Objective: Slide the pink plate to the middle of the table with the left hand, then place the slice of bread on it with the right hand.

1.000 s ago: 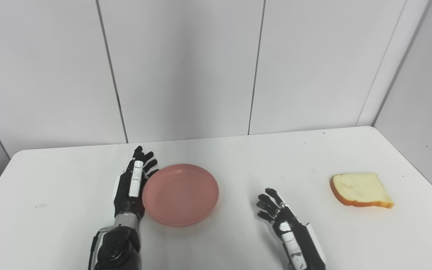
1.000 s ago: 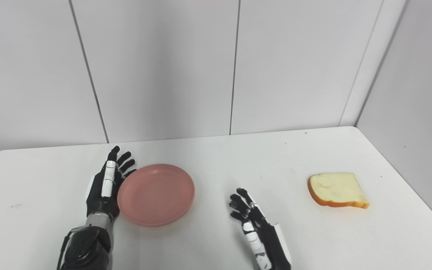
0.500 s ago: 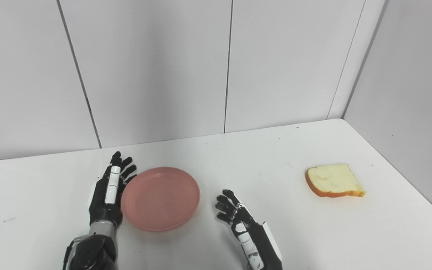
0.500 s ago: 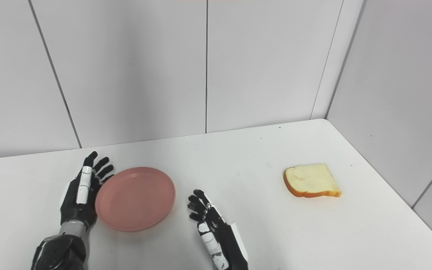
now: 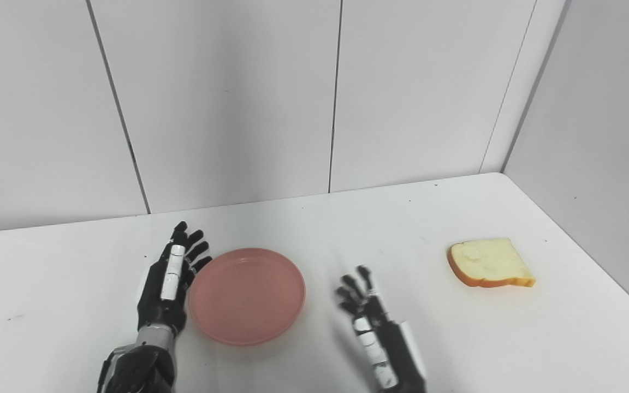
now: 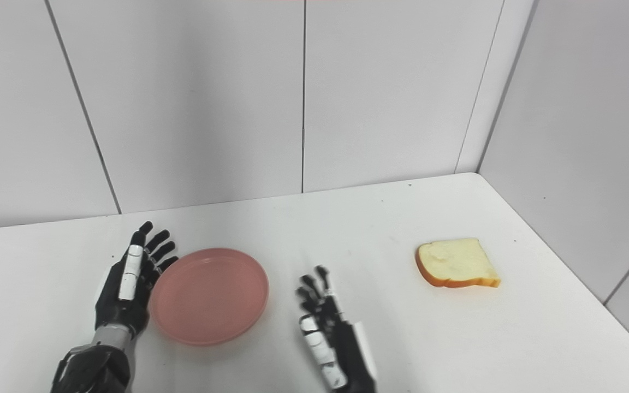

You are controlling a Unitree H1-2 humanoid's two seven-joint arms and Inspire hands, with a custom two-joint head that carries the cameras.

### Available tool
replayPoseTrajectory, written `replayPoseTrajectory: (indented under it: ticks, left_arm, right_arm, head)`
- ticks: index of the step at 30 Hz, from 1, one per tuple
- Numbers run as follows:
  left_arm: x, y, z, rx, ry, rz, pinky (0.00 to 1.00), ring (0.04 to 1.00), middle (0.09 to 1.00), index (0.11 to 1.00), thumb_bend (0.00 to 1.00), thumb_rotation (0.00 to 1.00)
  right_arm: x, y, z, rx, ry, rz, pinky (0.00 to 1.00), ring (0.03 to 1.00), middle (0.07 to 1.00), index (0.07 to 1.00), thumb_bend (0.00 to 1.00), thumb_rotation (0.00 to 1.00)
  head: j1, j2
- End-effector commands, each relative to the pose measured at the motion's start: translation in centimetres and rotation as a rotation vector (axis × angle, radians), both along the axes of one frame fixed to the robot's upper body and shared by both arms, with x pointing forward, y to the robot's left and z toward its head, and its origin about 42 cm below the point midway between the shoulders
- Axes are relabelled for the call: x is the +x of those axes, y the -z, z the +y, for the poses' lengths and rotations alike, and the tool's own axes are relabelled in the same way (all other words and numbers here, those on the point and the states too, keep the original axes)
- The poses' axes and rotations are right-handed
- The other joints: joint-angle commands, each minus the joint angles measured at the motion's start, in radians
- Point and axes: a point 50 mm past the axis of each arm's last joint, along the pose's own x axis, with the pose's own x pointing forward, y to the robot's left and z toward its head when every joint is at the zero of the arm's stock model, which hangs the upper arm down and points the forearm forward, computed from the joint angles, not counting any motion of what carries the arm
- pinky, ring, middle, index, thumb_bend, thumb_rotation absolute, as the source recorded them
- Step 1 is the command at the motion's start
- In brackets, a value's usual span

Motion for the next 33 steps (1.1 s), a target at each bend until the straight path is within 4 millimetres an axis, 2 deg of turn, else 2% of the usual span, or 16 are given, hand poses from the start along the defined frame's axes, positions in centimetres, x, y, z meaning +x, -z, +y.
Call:
replayPoseTrajectory:
  ticks: [1,2,4,7,10,12,14,15,17,18,19,21,23,25,29,33]
  left_arm:
    - [0.1,0.6,0.5,-0.004,-0.003,0.038,0.8,0.861,0.869,0.919,0.88,0.8]
    - [0.1,0.6,0.5,-0.004,-0.003,0.038,0.8,0.86,0.868,0.919,0.88,0.8]
    - [0.3,0.7,0.6,-0.006,0.0,0.036,0.81,0.862,0.875,0.933,0.88,0.79]
    - [0.5,0.7,0.5,-0.009,0.005,0.032,0.8,0.858,0.873,0.932,0.9,0.8]
    - [0.7,0.8,0.3,-0.016,0.006,0.03,0.81,0.854,0.873,0.927,0.91,0.79]
    - [0.7,0.8,0.4,-0.014,0.007,0.03,0.81,0.853,0.875,0.929,0.9,0.8]
    - [0.8,0.9,0.5,-0.019,0.005,0.034,0.81,0.854,0.875,0.928,0.89,0.8]
    - [0.8,1.0,0.6,-0.024,0.003,0.037,0.82,0.854,0.872,0.919,0.88,0.79]
    - [0.8,1.0,0.6,-0.029,0.001,0.04,0.82,0.855,0.871,0.914,0.87,0.79]
    - [0.9,1.2,0.8,-0.029,0.001,0.039,0.82,0.855,0.871,0.914,0.87,0.79]
    - [0.9,1.3,0.9,-0.031,0.001,0.037,0.82,0.856,0.87,0.915,0.86,0.79]
    - [1.0,1.5,1.1,-0.032,0.003,0.032,0.83,0.86,0.874,0.91,0.86,0.78]
    - [1.1,1.7,1.2,-0.032,0.003,0.027,0.83,0.865,0.878,0.91,0.86,0.78]
    - [1.2,1.8,1.3,-0.033,0.002,0.026,0.83,0.86,0.878,0.907,0.86,0.78]
    - [1.4,2.0,1.6,-0.038,0.0,0.022,0.82,0.844,0.871,0.909,0.9,0.77]
    - [1.3,2.0,1.5,-0.037,0.0,0.022,0.83,0.846,0.874,0.906,0.89,0.77]
  right_arm:
    - [-0.9,-0.8,-0.6,-0.018,0.021,-0.027,0.87,0.877,0.917,0.983,0.78,0.75]
    - [-0.9,-0.9,-0.6,-0.018,0.022,-0.028,0.87,0.876,0.916,0.982,0.78,0.74]
    - [0.0,-3.3,-2.2,-0.088,0.039,-0.088,0.85,0.879,0.922,0.975,0.8,0.68]
    - [0.9,-6.5,-4.4,-0.192,0.05,-0.147,0.84,0.886,0.925,0.974,0.83,0.64]
    - [1.4,-9.5,-6.7,-0.344,0.07,-0.186,0.83,0.878,0.921,0.968,0.8,0.62]
    - [1.7,-11.5,-8.2,-0.457,0.097,-0.205,0.81,0.872,0.919,0.961,0.82,0.61]
    - [2.0,-13.1,-9.6,-0.553,0.133,-0.212,0.8,0.867,0.912,0.95,0.83,0.59]
    - [2.2,-13.8,-10.2,-0.599,0.153,-0.213,0.81,0.869,0.914,0.945,0.87,0.6]
    - [2.3,-14.5,-10.7,-0.645,0.173,-0.212,0.82,0.87,0.915,0.942,0.89,0.61]
    - [2.6,-15.4,-11.5,-0.726,0.196,-0.214,0.82,0.871,0.915,0.941,0.9,0.61]
    - [2.8,-16.4,-12.3,-0.799,0.219,-0.215,0.79,0.858,0.914,0.935,0.9,0.61]
    - [3.1,-18.0,-13.5,-0.927,0.258,-0.198,0.79,0.863,0.921,0.926,0.91,0.57]
    - [3.1,-18.8,-14.1,-0.998,0.273,-0.17,0.82,0.885,0.93,0.933,0.91,0.55]
    - [3.0,-19.6,-14.8,-1.06,0.281,-0.137,0.82,0.91,0.934,0.926,0.9,0.48]
    - [3.1,-21.6,-16.9,-1.221,0.286,-0.041,0.84,0.908,0.93,0.924,0.95,0.5]
    - [3.6,-22.8,-18.6,-1.297,0.281,0.006,0.87,0.909,0.918,0.914,0.98,0.46]
  head:
    - [0.001,0.001]
    - [0.001,0.001]
    - [-0.016,-0.006]
    - [-0.029,-0.013]
    - [-0.034,-0.016]
    - [-0.062,-0.031]
    - [-0.072,-0.037]
    - [-0.072,-0.037]
    - [-0.072,-0.037]
    - [-0.11,-0.059]
    - [-0.118,-0.064]
    - [-0.125,-0.071]
    - [-0.127,-0.075]
    - [-0.127,-0.077]
    - [-0.121,-0.08]
    - [-0.115,-0.076]
